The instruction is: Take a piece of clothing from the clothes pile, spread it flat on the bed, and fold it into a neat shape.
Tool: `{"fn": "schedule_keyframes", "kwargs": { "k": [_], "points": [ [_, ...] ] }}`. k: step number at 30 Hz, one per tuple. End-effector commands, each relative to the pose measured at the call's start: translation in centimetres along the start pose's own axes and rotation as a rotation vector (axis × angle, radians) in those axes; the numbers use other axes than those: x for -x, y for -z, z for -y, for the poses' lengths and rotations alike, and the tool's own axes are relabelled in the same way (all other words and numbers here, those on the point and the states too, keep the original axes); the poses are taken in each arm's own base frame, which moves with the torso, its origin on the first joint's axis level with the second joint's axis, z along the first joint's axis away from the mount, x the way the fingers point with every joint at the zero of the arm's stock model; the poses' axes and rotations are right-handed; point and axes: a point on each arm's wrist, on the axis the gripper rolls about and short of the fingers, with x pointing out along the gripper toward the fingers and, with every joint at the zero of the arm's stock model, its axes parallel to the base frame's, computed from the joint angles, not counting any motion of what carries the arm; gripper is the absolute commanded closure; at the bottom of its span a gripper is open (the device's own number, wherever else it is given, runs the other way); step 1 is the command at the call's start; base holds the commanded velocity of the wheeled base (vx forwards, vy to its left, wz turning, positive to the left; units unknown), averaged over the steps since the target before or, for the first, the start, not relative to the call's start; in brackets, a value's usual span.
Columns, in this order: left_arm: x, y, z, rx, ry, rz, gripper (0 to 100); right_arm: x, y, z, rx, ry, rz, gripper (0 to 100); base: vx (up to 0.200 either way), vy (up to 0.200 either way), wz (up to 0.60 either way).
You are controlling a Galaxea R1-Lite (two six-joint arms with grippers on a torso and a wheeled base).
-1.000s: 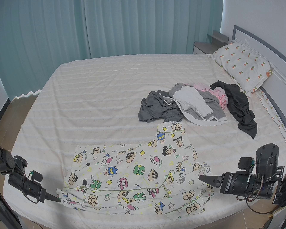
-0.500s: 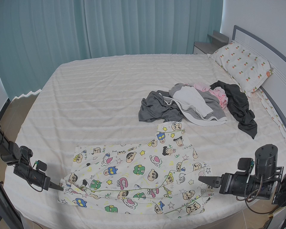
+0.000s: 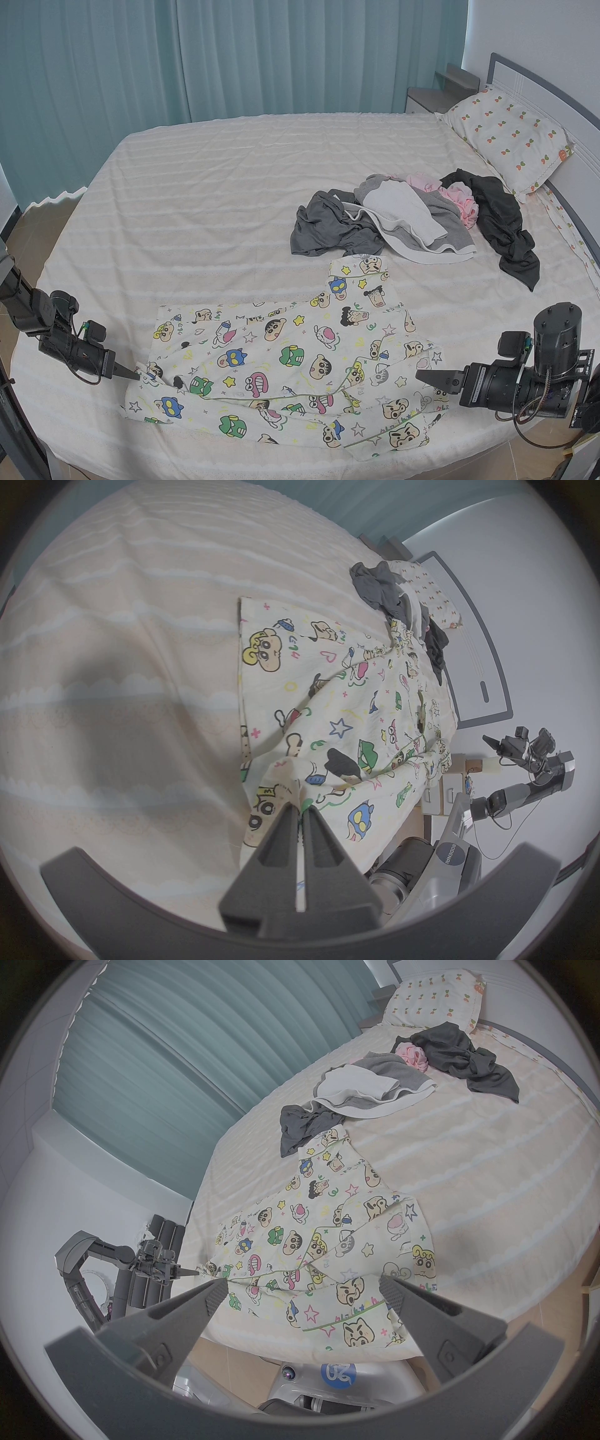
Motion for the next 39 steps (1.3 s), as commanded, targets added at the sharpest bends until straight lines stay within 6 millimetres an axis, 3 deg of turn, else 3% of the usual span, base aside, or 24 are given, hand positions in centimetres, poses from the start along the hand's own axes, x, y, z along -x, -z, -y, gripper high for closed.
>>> {"fn": "schedule_keyframes", "kwargs": {
  "k": [1, 8, 16, 25, 32, 39],
  "points": [
    [-0.3, 0.4, -1.0, 0.027, -0.002, -0.002, 100, -0.1, 0.0, 0.0, 0.000, 0.001, -0.002, 0, 0.000, 0.000, 0.00],
    [0.5, 0.8, -1.8, 0.058, -0.017, 0.019, 100, -0.3, 0.2, 0.1, 0.001, 0.011, -0.014, 0, 0.000, 0.000, 0.00],
    [0.2, 1.3, -1.1, 0.059, 0.041, 0.025, 100, -1.1, 0.0, 1.0, -0.023, 0.054, -0.031, 0, 0.000, 0.000, 0.00],
    [0.2, 1.5, -0.9, 0.059, 0.045, 0.019, 100, -5.8, 0.7, 6.0, 0.160, 0.115, -0.295, 0, 0.000, 0.000, 0.00],
    [0.3, 1.7, -0.6, 0.058, 0.045, 0.018, 100, -9.5, 0.4, 6.3, 0.198, 0.034, -0.376, 0, 0.000, 0.000, 0.00],
    [0.3, 1.9, -0.5, 0.062, 0.048, 0.013, 100, -10.7, 0.7, 6.7, 0.198, 0.012, -0.413, 0, 0.000, 0.000, 0.00]
  ]
}}
